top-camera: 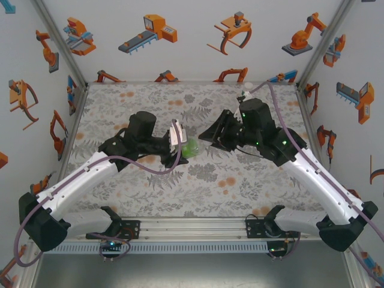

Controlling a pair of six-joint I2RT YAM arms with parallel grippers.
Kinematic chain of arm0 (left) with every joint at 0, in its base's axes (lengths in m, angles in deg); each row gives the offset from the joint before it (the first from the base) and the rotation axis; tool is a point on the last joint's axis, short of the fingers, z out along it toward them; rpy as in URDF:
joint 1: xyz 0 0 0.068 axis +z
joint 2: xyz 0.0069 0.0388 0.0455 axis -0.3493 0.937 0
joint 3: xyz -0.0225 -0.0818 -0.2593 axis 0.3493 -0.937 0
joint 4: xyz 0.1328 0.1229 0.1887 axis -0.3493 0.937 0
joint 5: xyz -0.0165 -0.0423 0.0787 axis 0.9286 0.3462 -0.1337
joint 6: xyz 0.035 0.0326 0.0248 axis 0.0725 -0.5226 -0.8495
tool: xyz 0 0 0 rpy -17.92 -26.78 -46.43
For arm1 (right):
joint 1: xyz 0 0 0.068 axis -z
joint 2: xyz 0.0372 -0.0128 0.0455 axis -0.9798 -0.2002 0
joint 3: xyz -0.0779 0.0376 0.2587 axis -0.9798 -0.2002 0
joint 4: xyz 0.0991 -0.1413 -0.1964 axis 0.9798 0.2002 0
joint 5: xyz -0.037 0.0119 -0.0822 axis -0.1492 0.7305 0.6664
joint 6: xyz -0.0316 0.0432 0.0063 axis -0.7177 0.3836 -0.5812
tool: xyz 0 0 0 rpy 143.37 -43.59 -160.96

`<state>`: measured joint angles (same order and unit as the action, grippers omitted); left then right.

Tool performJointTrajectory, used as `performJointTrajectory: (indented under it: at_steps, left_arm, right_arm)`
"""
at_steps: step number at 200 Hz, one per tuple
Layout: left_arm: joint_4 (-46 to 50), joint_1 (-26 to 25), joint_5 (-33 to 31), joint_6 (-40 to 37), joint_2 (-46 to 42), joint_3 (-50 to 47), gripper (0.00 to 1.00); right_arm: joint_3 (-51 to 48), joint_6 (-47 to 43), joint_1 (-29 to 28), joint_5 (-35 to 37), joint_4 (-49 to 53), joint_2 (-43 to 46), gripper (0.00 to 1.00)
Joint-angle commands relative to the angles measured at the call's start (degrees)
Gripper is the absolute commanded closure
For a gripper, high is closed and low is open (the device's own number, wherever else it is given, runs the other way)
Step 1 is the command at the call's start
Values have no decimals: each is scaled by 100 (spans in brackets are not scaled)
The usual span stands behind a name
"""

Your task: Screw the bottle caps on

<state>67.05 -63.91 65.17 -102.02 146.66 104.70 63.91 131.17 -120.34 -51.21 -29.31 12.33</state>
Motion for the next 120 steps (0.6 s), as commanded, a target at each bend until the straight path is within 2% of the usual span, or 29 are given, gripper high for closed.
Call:
performJointTrajectory:
  at_steps: [1, 40, 94, 120]
  left_arm:
    - [-272, 4, -103, 124, -41, -52, 100]
    - [-274, -1, -165, 151, 24, -12, 100]
    - [-353, 4, -72, 115, 18, -27, 100]
    - [-387, 2, -25, 96, -16, -76, 99]
  right_arm:
    - [207, 32, -65, -506, 58, 29, 55]
    - [146, 170, -43, -384, 52, 160, 55]
    - [130, 14, 13, -208, 54, 164, 67]
    - [100, -29, 58, -199, 48, 112, 63]
